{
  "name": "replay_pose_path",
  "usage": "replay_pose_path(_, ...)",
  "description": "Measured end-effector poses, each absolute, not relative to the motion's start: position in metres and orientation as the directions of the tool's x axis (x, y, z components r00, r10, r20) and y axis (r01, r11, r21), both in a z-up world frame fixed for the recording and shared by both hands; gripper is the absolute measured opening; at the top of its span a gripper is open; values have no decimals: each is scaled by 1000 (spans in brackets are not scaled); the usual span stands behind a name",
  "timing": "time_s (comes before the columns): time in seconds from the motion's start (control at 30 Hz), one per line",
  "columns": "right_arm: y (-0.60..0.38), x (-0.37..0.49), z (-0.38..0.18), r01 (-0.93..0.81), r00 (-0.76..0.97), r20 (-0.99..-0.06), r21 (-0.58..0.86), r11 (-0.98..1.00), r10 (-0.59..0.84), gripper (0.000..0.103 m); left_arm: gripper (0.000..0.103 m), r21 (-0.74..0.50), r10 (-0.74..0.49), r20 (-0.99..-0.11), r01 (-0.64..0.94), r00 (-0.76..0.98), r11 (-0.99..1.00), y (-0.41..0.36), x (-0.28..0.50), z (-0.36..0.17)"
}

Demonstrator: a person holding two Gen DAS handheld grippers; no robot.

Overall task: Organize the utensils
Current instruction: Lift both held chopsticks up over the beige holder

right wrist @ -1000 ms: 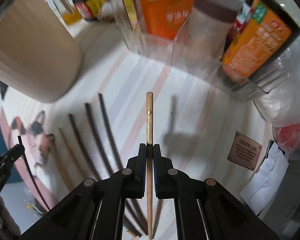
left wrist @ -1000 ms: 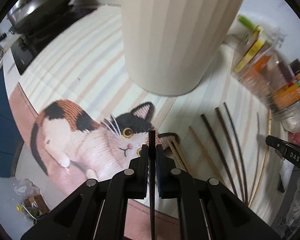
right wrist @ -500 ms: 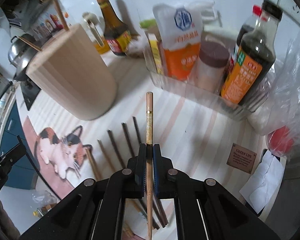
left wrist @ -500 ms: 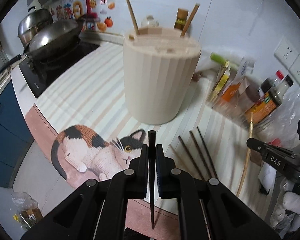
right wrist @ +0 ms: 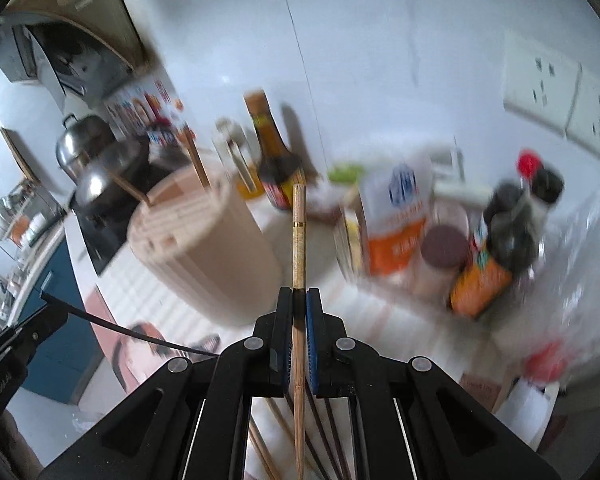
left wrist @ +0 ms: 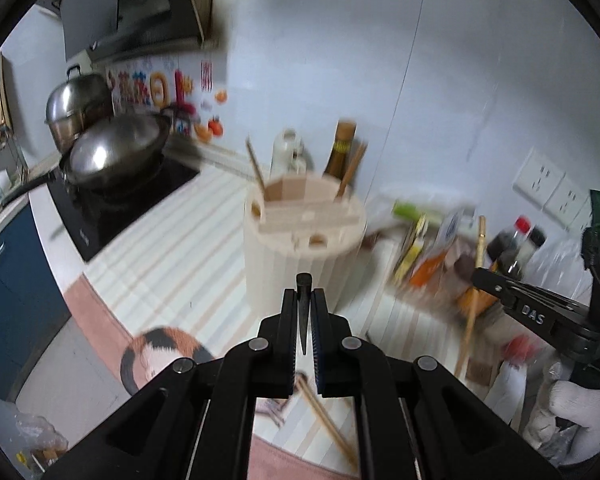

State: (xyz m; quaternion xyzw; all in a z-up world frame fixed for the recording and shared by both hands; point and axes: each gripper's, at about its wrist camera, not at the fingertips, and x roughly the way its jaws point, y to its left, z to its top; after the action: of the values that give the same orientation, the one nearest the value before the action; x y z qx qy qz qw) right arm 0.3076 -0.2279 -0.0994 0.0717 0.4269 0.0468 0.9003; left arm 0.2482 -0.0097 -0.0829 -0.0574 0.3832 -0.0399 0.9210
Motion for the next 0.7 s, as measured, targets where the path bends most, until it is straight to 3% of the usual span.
replay_pose_path(0.5, -194, 347, 17, -137, 760, -600, 226, 964, 248, 6, 4, -176, -173, -533, 92, 828, 980, 5, 250, 36)
replay_pose_path(0.7, -172, 379, 52, -155, 795, -544, 248, 956, 269, 6, 4, -139, -138, -478, 81, 867, 987, 10, 270, 73)
